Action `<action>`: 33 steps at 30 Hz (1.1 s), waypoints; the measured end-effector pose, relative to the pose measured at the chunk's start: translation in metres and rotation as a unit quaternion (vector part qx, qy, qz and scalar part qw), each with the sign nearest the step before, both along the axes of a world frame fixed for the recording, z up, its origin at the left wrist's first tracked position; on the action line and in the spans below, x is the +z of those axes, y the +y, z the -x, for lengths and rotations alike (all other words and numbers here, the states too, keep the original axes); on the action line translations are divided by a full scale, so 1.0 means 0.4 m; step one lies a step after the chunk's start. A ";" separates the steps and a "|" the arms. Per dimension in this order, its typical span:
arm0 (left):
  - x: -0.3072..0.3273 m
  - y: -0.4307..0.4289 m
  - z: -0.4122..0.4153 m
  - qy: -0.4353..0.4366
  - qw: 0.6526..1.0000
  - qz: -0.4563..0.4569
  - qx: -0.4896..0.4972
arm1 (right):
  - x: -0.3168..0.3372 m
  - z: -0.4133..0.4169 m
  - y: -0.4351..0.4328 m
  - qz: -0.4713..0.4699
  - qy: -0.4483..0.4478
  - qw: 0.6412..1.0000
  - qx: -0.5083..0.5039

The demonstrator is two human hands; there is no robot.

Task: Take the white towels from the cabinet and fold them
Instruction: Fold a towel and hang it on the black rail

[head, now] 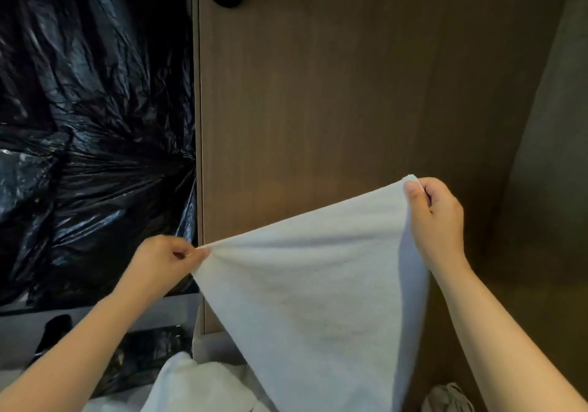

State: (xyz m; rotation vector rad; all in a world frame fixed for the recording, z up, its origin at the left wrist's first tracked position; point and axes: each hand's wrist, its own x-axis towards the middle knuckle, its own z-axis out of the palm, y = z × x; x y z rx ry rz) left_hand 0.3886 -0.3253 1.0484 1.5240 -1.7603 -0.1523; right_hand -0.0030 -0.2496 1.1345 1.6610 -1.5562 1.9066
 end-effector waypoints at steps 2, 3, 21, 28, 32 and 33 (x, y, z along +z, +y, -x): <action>0.059 -0.008 -0.006 -0.011 0.999 0.044 0.006 | 0.011 0.008 -0.005 0.002 -0.014 1.000 -0.008; 0.087 -0.009 -0.008 -0.007 0.998 0.060 0.008 | 0.016 0.010 -0.007 0.003 -0.021 1.000 -0.009; 0.192 0.015 0.021 0.134 0.981 0.138 0.010 | 0.000 0.004 -0.021 0.033 -0.057 0.997 -0.025; 0.166 -0.018 0.029 0.175 0.980 0.091 0.022 | -0.040 0.020 -0.035 -0.008 -0.038 0.998 -0.039; 0.117 -0.031 0.054 0.182 0.982 0.041 0.032 | -0.099 0.030 -0.054 -0.091 -0.042 0.994 -0.045; 0.107 -0.029 0.058 0.187 0.981 0.039 0.028 | -0.113 0.031 -0.055 -0.096 -0.050 0.993 -0.042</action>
